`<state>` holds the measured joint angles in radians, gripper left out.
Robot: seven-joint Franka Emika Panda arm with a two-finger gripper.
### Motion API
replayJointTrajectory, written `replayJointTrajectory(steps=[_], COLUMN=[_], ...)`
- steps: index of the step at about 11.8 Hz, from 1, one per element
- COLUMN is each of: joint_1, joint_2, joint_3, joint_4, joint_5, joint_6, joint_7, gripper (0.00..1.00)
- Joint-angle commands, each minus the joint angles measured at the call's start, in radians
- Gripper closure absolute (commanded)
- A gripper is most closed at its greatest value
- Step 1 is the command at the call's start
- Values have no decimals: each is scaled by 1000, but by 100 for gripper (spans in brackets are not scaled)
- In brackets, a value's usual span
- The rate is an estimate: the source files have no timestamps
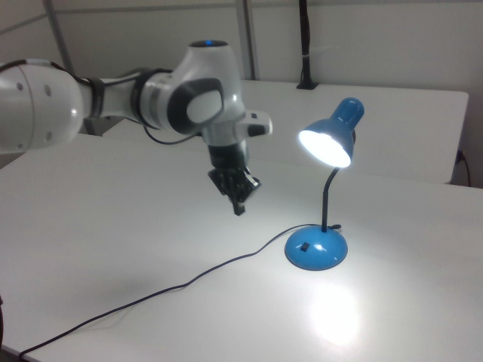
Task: Turn on the lamp
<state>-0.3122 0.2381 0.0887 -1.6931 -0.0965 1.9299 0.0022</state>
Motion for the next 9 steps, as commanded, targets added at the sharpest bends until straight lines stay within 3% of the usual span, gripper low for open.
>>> replayJointTrajectory(steps=[1,5,7,8,9], joint_1=[115,290,393,392,390], joint_2=[-143,-281,-298,-295,-292], joint_3=[-7,-36,-150,-155,-162], joint_4=[-36,-30,-31,-31,-30], joint_5=[-11,-5,27,32,31], joint_6=[-147,-264,-279,-281,-282], joint_7=[-2,5,7,6,4], gripper=[100,99,98,81,41])
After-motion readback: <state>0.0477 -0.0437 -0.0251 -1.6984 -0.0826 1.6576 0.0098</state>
